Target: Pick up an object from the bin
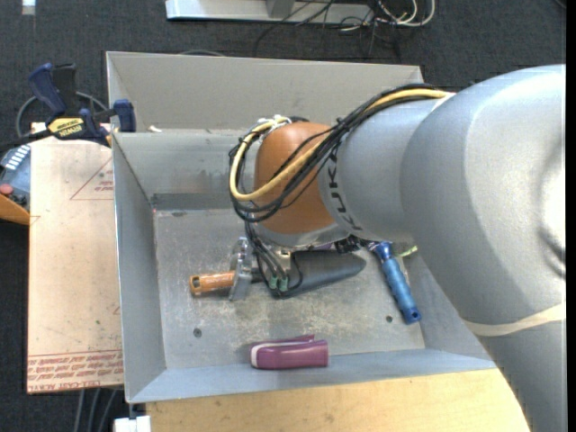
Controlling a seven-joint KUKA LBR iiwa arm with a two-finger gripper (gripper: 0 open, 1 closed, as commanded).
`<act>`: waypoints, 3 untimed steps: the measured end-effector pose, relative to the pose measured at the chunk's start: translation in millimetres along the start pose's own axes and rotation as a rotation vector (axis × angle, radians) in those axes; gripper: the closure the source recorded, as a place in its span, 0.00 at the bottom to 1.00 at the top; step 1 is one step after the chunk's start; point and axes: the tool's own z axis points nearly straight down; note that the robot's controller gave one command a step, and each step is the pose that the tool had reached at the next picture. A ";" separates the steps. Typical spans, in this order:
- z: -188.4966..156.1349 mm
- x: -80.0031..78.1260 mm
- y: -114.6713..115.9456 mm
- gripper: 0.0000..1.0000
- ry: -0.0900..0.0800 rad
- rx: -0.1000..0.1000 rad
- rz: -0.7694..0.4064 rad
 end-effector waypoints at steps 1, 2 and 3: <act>0.0 -0.1 -0.5 0.00 0.000 0.000 0.000; 0.0 -0.1 -0.5 0.00 0.000 0.000 0.000; 0.6 24.4 34.6 1.00 -0.001 -0.002 -0.305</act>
Offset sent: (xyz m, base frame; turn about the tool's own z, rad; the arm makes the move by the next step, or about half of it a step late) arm 0.0000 0.0000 0.0000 0.0000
